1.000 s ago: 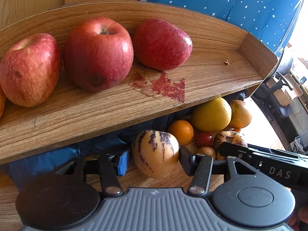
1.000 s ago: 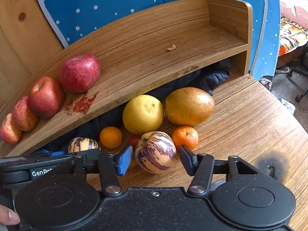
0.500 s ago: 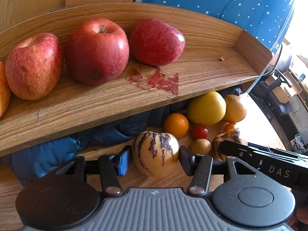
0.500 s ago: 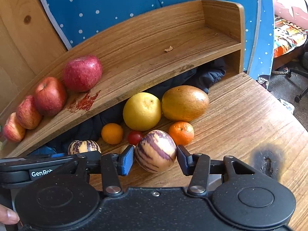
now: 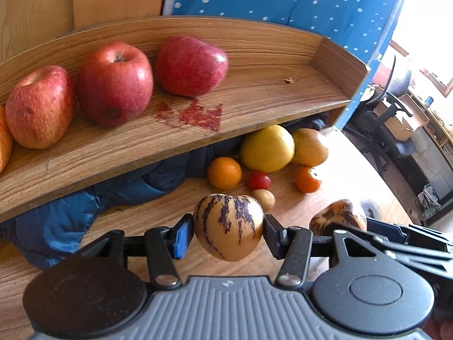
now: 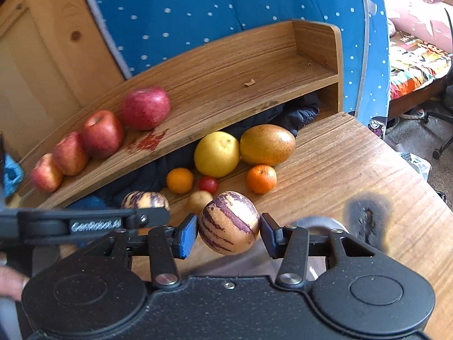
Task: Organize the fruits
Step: 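Grasp a striped pepino with the right tool while the left tool grasps another pepino, then carry both pepinos onto the metal tray and open both tools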
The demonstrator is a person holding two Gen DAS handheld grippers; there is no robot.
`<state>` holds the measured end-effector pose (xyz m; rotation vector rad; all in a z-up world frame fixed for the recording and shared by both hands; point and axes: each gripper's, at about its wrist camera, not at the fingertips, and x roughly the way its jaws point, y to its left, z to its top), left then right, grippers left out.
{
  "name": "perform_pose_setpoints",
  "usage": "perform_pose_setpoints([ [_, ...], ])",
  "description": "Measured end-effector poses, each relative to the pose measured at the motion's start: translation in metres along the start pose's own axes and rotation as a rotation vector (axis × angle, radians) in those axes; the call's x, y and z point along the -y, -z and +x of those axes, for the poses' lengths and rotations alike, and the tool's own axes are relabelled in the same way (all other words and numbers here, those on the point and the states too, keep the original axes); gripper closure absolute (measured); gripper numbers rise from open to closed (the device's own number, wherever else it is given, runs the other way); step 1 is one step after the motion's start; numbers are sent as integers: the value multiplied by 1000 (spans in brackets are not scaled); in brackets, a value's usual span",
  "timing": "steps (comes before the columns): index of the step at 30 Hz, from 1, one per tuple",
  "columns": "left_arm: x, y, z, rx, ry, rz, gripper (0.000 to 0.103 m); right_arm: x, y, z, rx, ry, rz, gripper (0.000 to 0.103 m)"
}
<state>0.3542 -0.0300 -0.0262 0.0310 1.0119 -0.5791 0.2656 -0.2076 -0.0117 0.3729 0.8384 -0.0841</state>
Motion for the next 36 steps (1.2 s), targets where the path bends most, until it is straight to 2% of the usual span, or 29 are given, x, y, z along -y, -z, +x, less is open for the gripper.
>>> perform_pose_setpoints([
  [5, 11, 12, -6, -21, 15, 14, 46, -5, 22, -26, -11, -2, -64, 53],
  [10, 26, 28, -9, -66, 30, 38, 46, 0, 45, -46, -33, -11, -58, 53],
  [12, 33, 35, -14, -52, 14, 65, 46, 2, 53, -55, -31, -13, -56, 53],
  [19, 50, 50, -25, -69, 29, 95, 46, 14, 77, -75, -41, -11, -13, 53],
  [26, 71, 71, -30, -112, 55, 138, 46, 28, 100, -81, -91, 20, 77, 53],
  [36, 81, 93, -33, -159, 66, 144, 45, 33, 116, -93, -99, 41, 76, 52],
])
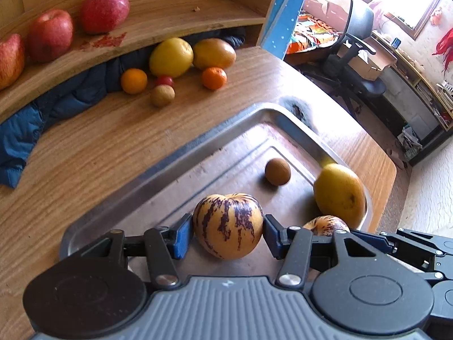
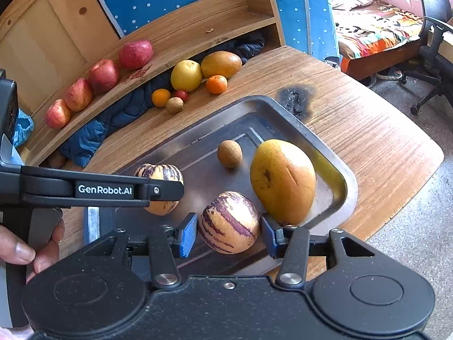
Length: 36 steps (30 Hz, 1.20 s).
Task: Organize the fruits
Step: 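Carry both pepinos onto the metal tray and open both tools, then withdraw both tools from the tray toward the remaining fruits under the shelf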
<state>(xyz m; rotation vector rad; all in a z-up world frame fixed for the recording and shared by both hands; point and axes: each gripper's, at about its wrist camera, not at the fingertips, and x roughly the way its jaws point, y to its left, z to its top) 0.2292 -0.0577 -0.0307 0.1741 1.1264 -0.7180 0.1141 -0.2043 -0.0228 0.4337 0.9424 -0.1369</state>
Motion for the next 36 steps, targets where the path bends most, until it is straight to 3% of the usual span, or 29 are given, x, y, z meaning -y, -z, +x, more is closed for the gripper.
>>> perform_pose_setpoints([
  [7, 0, 8, -6, 15, -14, -26, 44, 5, 4, -7, 5, 2, 0, 45],
  [25, -11, 58, -55, 43, -161, -142, 5, -5, 28, -30, -3, -55, -76, 4],
  [30, -17, 82, -74, 50, -214, -187, 1, -10, 39, -36, -18, -80, -99, 1],
  [36, -28, 110, -84, -2, -266, -274, 1, -18, 53, -41, -46, -120, -126, 1],
])
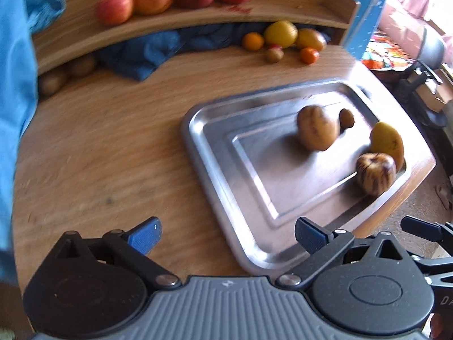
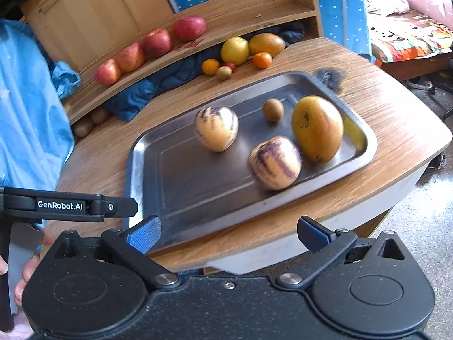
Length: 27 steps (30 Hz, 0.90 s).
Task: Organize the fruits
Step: 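Withdraw both tools from the tray toward the remaining fruits under the shelf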
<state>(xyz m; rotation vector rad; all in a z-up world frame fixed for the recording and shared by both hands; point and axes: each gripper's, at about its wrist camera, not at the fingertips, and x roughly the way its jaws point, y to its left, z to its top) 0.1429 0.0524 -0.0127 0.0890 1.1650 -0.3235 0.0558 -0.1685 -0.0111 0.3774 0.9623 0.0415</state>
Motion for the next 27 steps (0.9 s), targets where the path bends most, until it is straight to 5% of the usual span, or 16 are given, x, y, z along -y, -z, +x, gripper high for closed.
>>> perform_pose_setpoints([
  [13, -26, 17, -11, -40, -39, -100, 1, -14, 5, -9, -3, -70, -20, 1],
  [27, -19, -21, -5, 13, -43, -74, 0, -13, -28, -2, 55, -81, -50, 1],
])
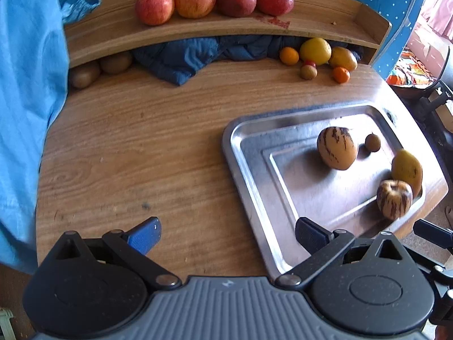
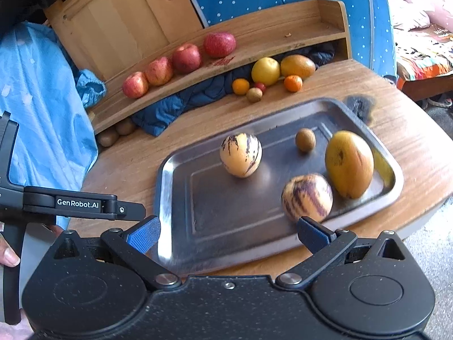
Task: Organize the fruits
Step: 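Withdraw both tools from the tray toward the remaining fruits under the shelf, then grasp the orange with the right tool while the left tool grasps a small brown fruit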
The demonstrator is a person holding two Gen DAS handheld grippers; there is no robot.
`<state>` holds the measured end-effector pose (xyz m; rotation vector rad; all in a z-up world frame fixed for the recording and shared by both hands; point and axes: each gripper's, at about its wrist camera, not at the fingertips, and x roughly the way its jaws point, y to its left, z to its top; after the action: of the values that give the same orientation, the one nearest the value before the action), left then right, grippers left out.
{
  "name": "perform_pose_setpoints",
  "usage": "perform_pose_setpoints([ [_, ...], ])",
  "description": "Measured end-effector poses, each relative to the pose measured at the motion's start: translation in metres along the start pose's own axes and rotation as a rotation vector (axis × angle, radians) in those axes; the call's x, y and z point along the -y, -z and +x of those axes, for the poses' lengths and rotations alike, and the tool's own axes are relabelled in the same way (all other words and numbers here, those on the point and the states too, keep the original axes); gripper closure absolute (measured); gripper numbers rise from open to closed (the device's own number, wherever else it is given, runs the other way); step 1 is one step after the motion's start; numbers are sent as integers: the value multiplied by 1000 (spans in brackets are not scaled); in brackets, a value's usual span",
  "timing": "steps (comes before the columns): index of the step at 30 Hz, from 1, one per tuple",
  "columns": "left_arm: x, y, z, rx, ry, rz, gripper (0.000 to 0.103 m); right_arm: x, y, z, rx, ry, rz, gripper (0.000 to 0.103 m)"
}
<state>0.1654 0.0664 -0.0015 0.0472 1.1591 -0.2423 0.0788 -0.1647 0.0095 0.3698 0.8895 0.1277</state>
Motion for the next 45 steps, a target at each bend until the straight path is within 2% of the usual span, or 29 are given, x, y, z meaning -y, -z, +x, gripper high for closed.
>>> perform_pose_setpoints([
  [4, 11, -18, 7, 13, 48, 14, 0, 5, -15, 6, 14, 8, -2, 1],
  [10, 20, -55, 17, 83, 105, 40, 0, 16, -37, 15, 47, 36, -1, 1],
  [19, 34, -112, 52, 115, 154, 78, 0, 29, -64, 33, 104, 148, -51, 1],
  [25, 50, -143, 82, 135, 208, 134, 0, 40, -87, 55, 116, 242, -98, 1],
  [28, 64, -156, 96, 169, 196, 216, 0, 52, -102, 67, 107, 262, -72, 1],
  [32, 80, -167, 110, 210, 198, 348, 0, 66, -126, 83, 99, 294, -38, 1],
  [36, 91, -175, 124, 203, 229, 409, 0, 76, -151, 102, 75, 296, -25, 1],
  [40, 103, -175, 129, 242, 202, 478, 1, 83, -168, 129, 32, 294, -47, 1],
  [42, 106, -175, 134, 227, 171, 489, 1, 86, -174, 137, 20, 289, -61, 2],
  [45, 102, -178, 141, 188, 206, 478, 1, 89, -183, 147, 7, 273, -76, 7],
])
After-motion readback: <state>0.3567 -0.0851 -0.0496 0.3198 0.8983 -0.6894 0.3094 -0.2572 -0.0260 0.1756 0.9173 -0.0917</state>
